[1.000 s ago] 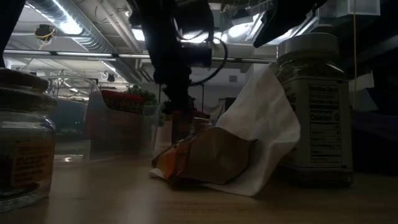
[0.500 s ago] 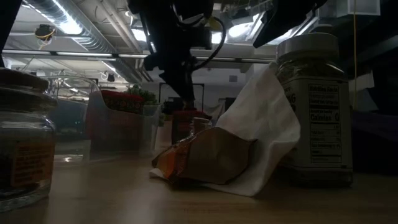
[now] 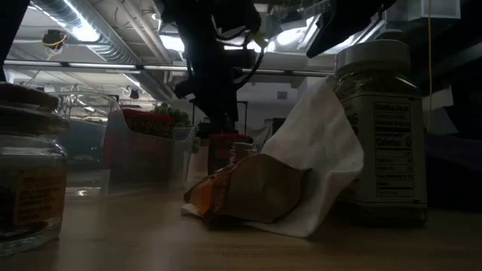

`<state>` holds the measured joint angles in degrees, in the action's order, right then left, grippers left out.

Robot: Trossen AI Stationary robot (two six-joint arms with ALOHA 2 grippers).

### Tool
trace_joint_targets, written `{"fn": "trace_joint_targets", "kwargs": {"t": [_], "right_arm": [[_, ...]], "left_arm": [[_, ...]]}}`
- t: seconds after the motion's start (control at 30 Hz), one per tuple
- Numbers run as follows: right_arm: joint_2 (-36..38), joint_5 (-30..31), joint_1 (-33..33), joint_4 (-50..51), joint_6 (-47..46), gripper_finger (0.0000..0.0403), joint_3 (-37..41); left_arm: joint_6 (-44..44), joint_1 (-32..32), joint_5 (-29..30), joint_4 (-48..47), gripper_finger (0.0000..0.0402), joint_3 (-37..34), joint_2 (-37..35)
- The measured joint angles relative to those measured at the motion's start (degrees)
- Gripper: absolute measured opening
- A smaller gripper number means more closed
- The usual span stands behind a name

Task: Sort spices by type
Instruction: Put the red seasoning can into the bottom transparent bin

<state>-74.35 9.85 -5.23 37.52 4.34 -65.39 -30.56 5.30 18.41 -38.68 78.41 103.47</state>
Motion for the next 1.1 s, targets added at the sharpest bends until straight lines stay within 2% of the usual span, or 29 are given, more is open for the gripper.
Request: {"fn": "trace_joint_targets", "kwargs": {"t": [0.1, 0.3, 1.1], "right_arm": [[0.0, 0.0, 0.0, 0.0, 0.0, 0.0131, 0.0], [0.0, 0.0, 0.0, 0.4, 0.0, 0.0131, 0.0], [0.0, 0.0, 0.0, 0.5, 0.0, 0.0131, 0.0]], "left_arm": [[0.0, 1.7, -1.3, 0.9, 0.0249, -0.7, 0.2], [-0.1, 3.7, -7.8, 1.9, 0.0247, -1.1, 0.5], [-0.2, 2.9, -6.7, -0.5, 0.0241, 1.2, -0.1]]}}
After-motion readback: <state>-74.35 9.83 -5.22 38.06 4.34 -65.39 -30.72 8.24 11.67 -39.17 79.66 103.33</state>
